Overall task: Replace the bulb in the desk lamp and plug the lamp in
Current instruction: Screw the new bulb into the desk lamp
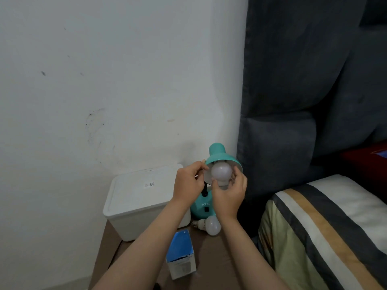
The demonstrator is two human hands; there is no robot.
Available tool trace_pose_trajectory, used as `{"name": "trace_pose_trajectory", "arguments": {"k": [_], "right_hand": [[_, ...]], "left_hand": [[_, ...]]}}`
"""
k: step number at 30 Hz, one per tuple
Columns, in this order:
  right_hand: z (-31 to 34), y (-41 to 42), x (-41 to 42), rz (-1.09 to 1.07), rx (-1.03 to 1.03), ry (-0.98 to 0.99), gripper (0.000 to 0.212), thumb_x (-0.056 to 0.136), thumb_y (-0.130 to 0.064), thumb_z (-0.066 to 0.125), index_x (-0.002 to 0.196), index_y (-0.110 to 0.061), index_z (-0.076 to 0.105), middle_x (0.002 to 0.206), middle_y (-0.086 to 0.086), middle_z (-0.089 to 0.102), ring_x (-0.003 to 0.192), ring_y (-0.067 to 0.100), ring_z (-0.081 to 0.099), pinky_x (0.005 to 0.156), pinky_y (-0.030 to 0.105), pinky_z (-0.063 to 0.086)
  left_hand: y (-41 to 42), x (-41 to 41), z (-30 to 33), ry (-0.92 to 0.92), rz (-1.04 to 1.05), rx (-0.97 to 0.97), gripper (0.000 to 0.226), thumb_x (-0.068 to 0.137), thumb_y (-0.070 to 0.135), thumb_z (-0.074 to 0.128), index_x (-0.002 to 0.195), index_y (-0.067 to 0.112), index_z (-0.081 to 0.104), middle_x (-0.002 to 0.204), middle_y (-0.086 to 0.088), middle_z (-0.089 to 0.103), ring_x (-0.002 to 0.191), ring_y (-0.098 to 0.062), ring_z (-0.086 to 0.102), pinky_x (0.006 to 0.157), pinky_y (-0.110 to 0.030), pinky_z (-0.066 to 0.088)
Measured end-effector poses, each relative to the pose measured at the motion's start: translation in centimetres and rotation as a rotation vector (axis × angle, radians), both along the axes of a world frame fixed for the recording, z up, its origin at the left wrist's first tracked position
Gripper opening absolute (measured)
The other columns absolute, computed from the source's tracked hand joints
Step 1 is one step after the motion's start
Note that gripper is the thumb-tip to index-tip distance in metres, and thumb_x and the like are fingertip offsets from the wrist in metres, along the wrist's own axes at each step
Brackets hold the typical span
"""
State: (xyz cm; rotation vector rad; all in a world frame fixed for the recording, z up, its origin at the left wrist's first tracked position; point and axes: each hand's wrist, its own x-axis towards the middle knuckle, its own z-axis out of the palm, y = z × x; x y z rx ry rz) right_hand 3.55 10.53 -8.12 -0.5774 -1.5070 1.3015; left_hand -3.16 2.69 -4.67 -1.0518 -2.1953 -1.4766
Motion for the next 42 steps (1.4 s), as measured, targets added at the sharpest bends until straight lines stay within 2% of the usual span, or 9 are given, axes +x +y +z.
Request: {"name": "trace_pose_trajectory", "arguments": {"k": [4, 9, 12, 15, 20, 24, 29, 34, 42], "right_hand": [[-0.2, -0.1, 0.1, -0.013, -0.059, -0.032, 0.060, 0.077, -0.005, 0.074, 0.132, -0.016, 0.052, 0.127, 0.007, 0.049, 0.106, 0.018, 0.057, 0.088, 0.025, 0.050], [0.6, 0.0, 0.2, 0.058, -0.165, 0.026, 0.056, 0.078, -0.008, 0.076, 0.129, -0.019, 0.054, 0.124, 0.004, 0.055, 0.081, 0.001, 0.065, 0.064, 0.010, 0.052], [1.0, -0.3, 0.1, 0.011, -0.248, 0.038, 0.040, 0.082, -0.021, 0.075, 0.120, -0.021, 0.063, 0.126, 0.006, 0.051, 0.089, 0.014, 0.063, 0.078, 0.020, 0.056], [1.1, -0.4, 0.2, 0.007, -0.244, 0.058, 0.031, 0.082, -0.012, 0.074, 0.111, -0.019, 0.068, 0.128, 0.009, 0.048, 0.113, 0.022, 0.056, 0.095, 0.032, 0.051], [1.5, -0.4, 0.7, -0.013, -0.210, 0.071, 0.056, 0.076, 0.001, 0.076, 0.128, -0.009, 0.057, 0.130, 0.007, 0.050, 0.109, 0.010, 0.053, 0.084, 0.003, 0.046], [1.3, -0.5, 0.6, -0.056, -0.053, 0.009, 0.051, 0.073, -0.003, 0.078, 0.120, -0.012, 0.061, 0.123, 0.000, 0.054, 0.112, 0.017, 0.056, 0.093, 0.031, 0.051], [0.6, -0.5, 0.3, -0.076, -0.015, -0.007, 0.046, 0.075, -0.006, 0.078, 0.115, -0.015, 0.060, 0.121, -0.001, 0.053, 0.108, 0.020, 0.059, 0.089, 0.029, 0.052], [0.6, -0.5, 0.1, -0.043, -0.136, -0.001, 0.060, 0.077, -0.016, 0.078, 0.130, -0.012, 0.050, 0.131, 0.003, 0.051, 0.108, 0.022, 0.061, 0.078, 0.023, 0.057], [0.5, -0.5, -0.1, 0.008, -0.244, 0.042, 0.057, 0.078, -0.007, 0.075, 0.128, -0.025, 0.054, 0.129, 0.004, 0.055, 0.109, 0.021, 0.061, 0.087, 0.035, 0.057]], "left_hand": [[0.1, 0.0, 0.0, -0.014, 0.001, 0.005, 0.026, 0.081, -0.003, 0.056, 0.085, 0.022, 0.066, 0.084, -0.014, 0.072, 0.077, -0.036, 0.067, 0.068, -0.047, 0.057], [0.0, 0.1, 0.1, -0.009, 0.007, 0.006, 0.022, 0.081, -0.005, 0.057, 0.085, 0.014, 0.068, 0.086, -0.012, 0.073, 0.078, -0.033, 0.068, 0.069, -0.045, 0.057], [0.1, 0.1, 0.1, -0.018, 0.008, 0.004, 0.022, 0.082, -0.004, 0.057, 0.085, 0.015, 0.068, 0.086, -0.013, 0.073, 0.079, -0.033, 0.068, 0.070, -0.045, 0.057], [0.1, 0.2, 0.1, -0.016, 0.011, -0.002, 0.023, 0.082, -0.004, 0.058, 0.086, 0.016, 0.068, 0.084, -0.012, 0.073, 0.075, -0.032, 0.068, 0.068, -0.044, 0.057], [0.0, 0.3, 0.1, -0.009, 0.019, -0.003, 0.022, 0.081, -0.006, 0.058, 0.084, 0.014, 0.068, 0.088, -0.007, 0.074, 0.075, -0.029, 0.069, 0.067, -0.041, 0.057], [0.1, 0.3, 0.1, -0.012, 0.024, -0.003, 0.022, 0.081, -0.006, 0.057, 0.084, 0.013, 0.068, 0.090, -0.007, 0.074, 0.077, -0.029, 0.070, 0.068, -0.041, 0.058], [0.1, 0.1, 0.1, -0.014, 0.018, -0.005, 0.023, 0.081, -0.005, 0.056, 0.085, 0.013, 0.068, 0.085, -0.011, 0.073, 0.076, -0.031, 0.069, 0.068, -0.044, 0.057], [0.1, 0.2, 0.2, -0.009, 0.028, -0.012, 0.022, 0.080, -0.006, 0.055, 0.084, 0.012, 0.068, 0.080, -0.008, 0.073, 0.072, -0.029, 0.069, 0.064, -0.043, 0.056], [0.1, 0.2, 0.2, -0.006, 0.026, -0.011, 0.023, 0.080, -0.005, 0.056, 0.085, 0.014, 0.068, 0.080, -0.009, 0.073, 0.072, -0.031, 0.069, 0.065, -0.044, 0.057]]}}
